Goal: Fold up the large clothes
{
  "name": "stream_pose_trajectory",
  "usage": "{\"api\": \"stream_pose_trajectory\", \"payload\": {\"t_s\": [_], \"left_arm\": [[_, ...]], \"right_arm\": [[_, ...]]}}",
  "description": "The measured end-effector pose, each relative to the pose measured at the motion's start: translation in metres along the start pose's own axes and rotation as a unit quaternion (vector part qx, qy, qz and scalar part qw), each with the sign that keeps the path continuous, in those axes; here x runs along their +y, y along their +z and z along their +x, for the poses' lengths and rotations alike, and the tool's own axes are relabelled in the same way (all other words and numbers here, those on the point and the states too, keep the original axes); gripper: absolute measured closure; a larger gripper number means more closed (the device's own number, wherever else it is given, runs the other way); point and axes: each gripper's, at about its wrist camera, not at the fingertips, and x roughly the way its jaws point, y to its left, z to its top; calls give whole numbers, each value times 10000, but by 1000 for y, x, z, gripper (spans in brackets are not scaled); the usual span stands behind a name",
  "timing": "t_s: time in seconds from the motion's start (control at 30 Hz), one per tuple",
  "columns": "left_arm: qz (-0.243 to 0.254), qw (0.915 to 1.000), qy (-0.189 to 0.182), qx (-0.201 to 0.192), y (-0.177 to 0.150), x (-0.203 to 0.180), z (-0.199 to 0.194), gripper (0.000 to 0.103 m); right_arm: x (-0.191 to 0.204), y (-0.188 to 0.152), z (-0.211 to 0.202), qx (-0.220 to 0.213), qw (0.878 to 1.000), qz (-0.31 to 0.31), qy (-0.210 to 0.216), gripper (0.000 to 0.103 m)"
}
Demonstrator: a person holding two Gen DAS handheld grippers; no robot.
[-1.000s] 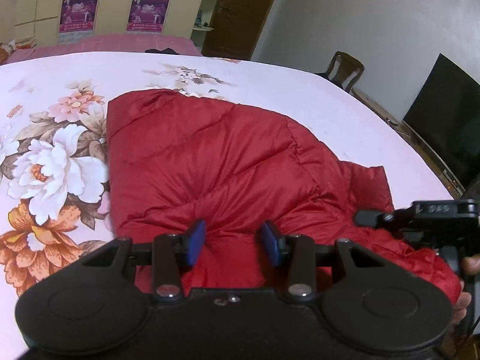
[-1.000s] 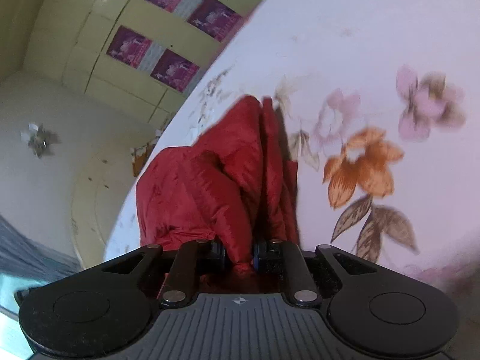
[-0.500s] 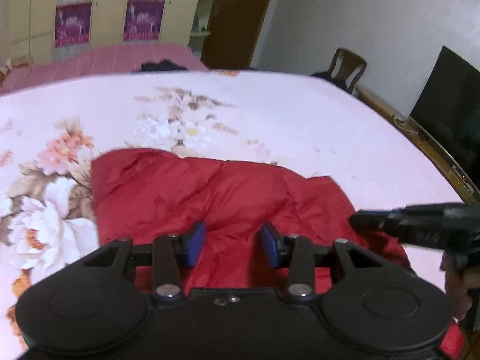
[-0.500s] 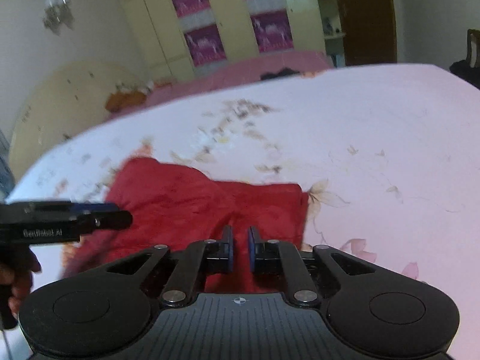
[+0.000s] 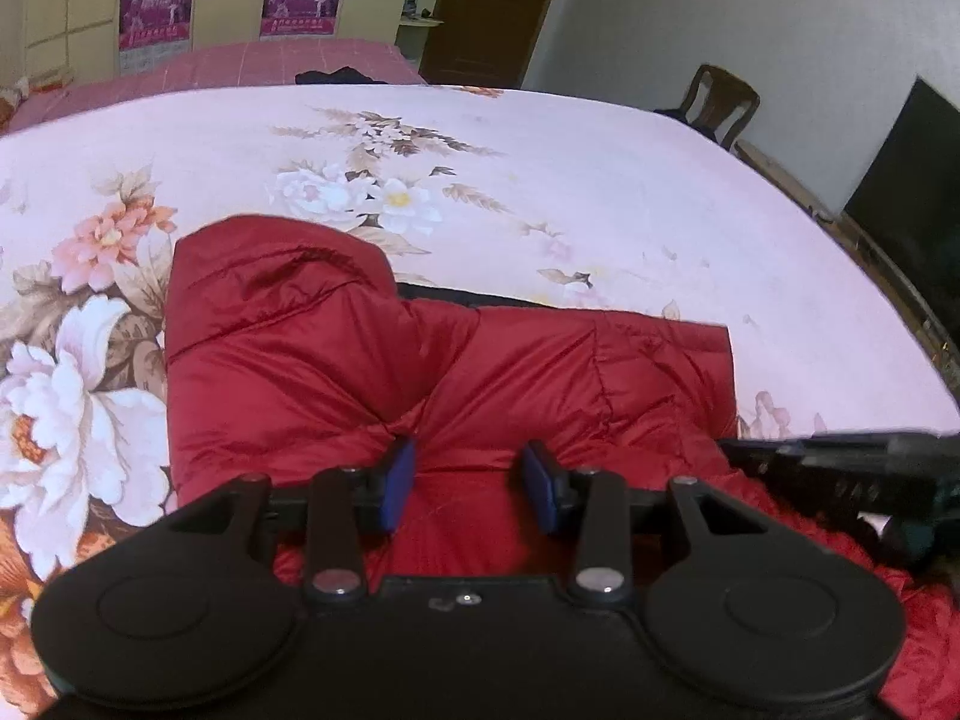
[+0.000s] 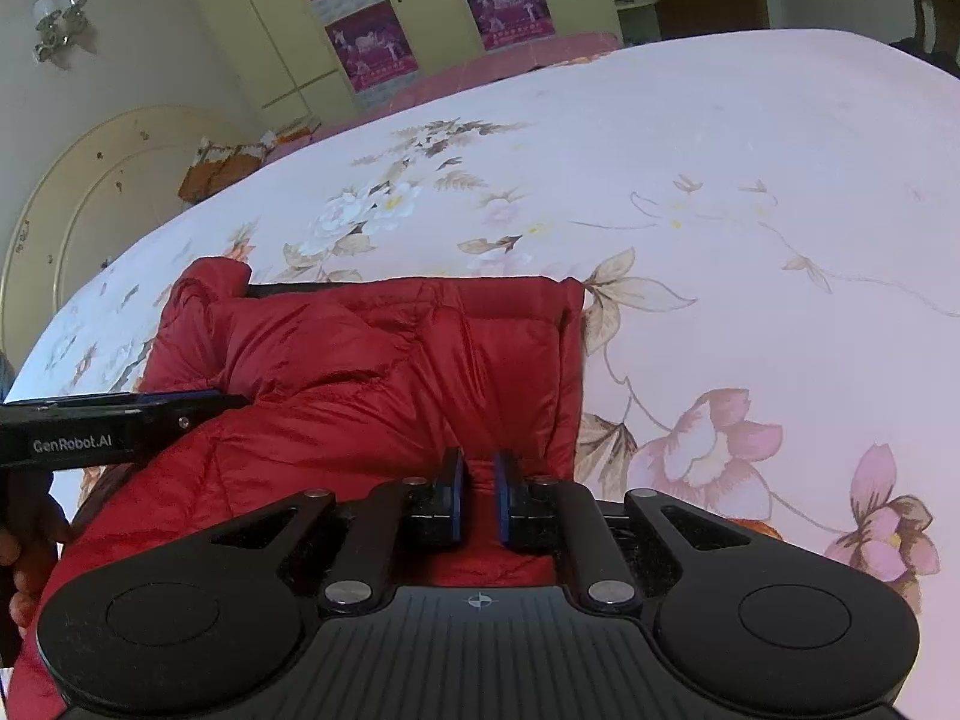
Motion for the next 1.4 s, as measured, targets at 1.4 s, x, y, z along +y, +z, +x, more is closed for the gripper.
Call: {"api": "stream_pose_trajectory", "payload": {"t_s": [1.4], "left_arm": [[-191,9984,-142,-521,-137,-42,-149,62]], "right_arm": [[80,-100,-119,204,9879,-1512,280,93]]}}
